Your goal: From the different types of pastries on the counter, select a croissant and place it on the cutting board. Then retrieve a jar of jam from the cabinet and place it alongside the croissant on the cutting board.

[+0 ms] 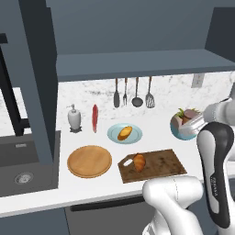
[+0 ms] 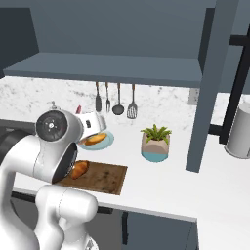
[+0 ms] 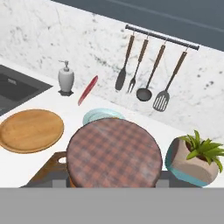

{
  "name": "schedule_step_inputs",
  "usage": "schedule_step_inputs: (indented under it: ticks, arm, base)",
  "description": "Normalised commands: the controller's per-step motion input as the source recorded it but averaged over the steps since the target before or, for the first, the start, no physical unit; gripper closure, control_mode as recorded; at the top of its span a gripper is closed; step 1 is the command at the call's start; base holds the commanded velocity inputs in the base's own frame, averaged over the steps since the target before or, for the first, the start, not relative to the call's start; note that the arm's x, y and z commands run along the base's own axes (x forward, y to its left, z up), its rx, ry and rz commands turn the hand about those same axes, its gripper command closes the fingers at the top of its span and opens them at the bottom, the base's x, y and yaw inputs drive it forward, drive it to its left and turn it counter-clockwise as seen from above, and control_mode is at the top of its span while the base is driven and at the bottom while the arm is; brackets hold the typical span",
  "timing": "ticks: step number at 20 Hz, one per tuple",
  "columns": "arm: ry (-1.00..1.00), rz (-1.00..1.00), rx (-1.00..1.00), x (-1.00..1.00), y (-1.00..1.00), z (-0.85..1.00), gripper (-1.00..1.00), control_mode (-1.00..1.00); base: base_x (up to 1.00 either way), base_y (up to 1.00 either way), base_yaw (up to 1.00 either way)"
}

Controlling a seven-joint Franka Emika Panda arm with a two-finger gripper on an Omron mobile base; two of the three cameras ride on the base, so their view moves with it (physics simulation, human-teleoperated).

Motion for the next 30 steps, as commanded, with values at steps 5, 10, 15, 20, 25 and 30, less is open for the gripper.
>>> schedule_step_inputs:
  ticks: [5, 10, 15, 20, 25, 30]
  arm:
    - [0.03, 0.03, 0.0, -0.13, 0.05, -0.42, 1.0, -1.0]
    - [0.0, 0.11, 0.03, -0.21, 0.0, -0.43, 1.0, -1.0]
    - [0.0, 0.15, 0.02, -0.12, 0.01, -0.49, 1.0, -1.0]
    - [0.0, 0.15, 0.0, 0.0, 0.11, -0.57, 1.0, -1.0]
    - [-0.1, 0.16, 0.0, -0.04, 0.21, -0.51, 1.0, -1.0]
    - [-0.11, 0.15, 0.0, -0.01, 0.26, -0.4, 1.0, -1.0]
  base:
    - [0.0, 0.0, 0.0]
    - [0.0, 0.0, 0.0]
    - [0.0, 0.0, 0.0]
    - [0.0, 0.0, 0.0]
    - [0.0, 0.0, 0.0]
    - [0.0, 0.0, 0.0]
